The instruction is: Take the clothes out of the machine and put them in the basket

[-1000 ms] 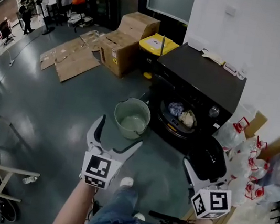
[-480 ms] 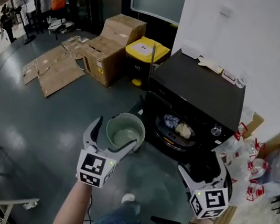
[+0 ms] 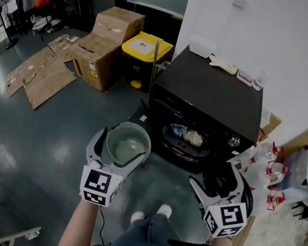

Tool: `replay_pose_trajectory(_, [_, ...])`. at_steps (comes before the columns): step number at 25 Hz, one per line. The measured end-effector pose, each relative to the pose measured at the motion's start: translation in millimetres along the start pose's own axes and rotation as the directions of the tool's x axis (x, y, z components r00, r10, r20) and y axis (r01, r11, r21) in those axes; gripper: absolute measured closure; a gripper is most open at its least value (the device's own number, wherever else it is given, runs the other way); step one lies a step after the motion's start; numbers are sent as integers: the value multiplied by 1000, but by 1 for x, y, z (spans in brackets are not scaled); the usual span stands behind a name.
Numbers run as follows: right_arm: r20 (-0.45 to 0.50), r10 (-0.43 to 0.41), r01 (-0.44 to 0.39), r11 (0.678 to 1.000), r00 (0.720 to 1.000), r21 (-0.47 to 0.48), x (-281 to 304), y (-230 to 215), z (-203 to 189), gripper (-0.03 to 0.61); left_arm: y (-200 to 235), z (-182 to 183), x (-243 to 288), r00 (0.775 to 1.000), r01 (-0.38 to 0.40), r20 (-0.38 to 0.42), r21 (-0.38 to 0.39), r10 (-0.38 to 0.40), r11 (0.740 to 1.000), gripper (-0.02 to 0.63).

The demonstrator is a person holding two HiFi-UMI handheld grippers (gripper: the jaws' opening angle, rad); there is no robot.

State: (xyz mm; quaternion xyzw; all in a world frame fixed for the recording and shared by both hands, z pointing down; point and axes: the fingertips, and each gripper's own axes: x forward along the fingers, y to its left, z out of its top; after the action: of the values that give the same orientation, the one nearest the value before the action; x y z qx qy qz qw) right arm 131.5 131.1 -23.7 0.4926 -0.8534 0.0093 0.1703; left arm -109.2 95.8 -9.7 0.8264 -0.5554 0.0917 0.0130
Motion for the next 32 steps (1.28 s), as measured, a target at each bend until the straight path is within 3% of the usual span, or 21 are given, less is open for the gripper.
replay_pose_trajectory(5, [-8, 1, -1, 1000, 1000, 3, 8, -3, -8, 69, -5, -11, 11, 1000, 9, -13, -2, -9, 1000, 63])
replay_pose_trajectory(11, [-7, -65, 66, 995, 998, 74, 13, -32, -21, 69, -22, -21, 38, 998, 34, -51, 13, -34, 999, 63])
replay_pose_trajectory(20, [-16, -95, 96, 984, 995, 147, 56, -102, -41, 71, -47, -19, 125, 991, 85, -110, 42, -80, 996, 63])
replay_pose_trajectory(32, [-156, 28, 12, 969, 987, 247, 149, -169, -103, 72, -53, -66, 248, 953, 98, -286, -12, -97, 995, 63])
